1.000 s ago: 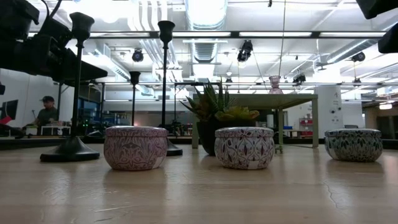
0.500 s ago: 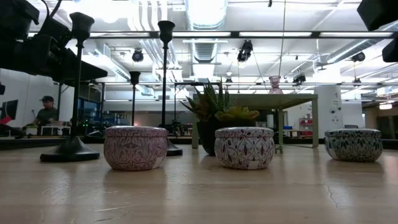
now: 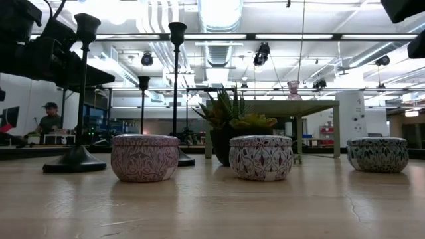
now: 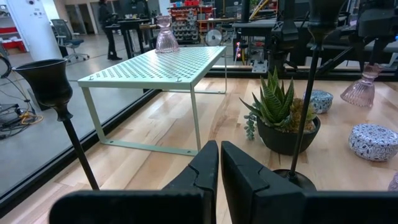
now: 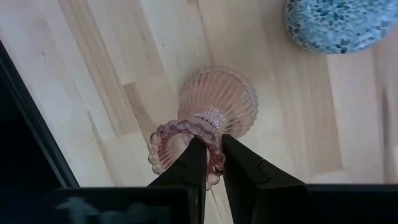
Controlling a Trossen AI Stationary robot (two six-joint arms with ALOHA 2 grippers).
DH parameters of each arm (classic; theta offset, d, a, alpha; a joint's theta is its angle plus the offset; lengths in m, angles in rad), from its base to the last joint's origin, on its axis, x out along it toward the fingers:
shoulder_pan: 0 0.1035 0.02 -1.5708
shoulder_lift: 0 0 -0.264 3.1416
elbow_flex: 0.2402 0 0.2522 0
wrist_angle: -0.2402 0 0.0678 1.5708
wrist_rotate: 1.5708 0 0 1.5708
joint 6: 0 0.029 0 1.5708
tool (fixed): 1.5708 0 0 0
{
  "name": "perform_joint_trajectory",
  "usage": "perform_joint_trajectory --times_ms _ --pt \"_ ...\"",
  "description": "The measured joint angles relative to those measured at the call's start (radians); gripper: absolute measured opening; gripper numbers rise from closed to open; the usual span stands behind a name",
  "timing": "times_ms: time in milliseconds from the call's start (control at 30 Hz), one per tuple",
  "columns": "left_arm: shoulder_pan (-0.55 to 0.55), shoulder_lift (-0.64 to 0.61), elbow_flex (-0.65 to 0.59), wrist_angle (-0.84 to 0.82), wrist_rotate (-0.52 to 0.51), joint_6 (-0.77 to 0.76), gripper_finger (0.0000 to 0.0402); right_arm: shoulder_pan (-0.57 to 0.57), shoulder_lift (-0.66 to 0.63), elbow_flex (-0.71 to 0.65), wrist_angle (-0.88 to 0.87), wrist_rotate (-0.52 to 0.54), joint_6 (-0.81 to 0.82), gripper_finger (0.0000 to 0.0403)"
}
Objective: Pick & Place candle stick holders
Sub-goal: Put the right glass candle holder on the shelf
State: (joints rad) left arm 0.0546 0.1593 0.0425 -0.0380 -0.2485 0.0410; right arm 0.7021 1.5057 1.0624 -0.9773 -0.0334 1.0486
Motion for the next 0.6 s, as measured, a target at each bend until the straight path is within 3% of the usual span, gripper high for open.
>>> perform_joint_trajectory --times_ms 300,600 --pt "0.000 0.000 0.000 0.000 0.000 0.000 0.0023 -0.021 -0.030 0.079 -0.125 0.011 0.000 0.0029" --pt "0.000 0.000 0.000 0.000 0.000 0.000 0.0023 -0.134 -0.122 0.178 -0.305 0.089 -0.047 0.0029"
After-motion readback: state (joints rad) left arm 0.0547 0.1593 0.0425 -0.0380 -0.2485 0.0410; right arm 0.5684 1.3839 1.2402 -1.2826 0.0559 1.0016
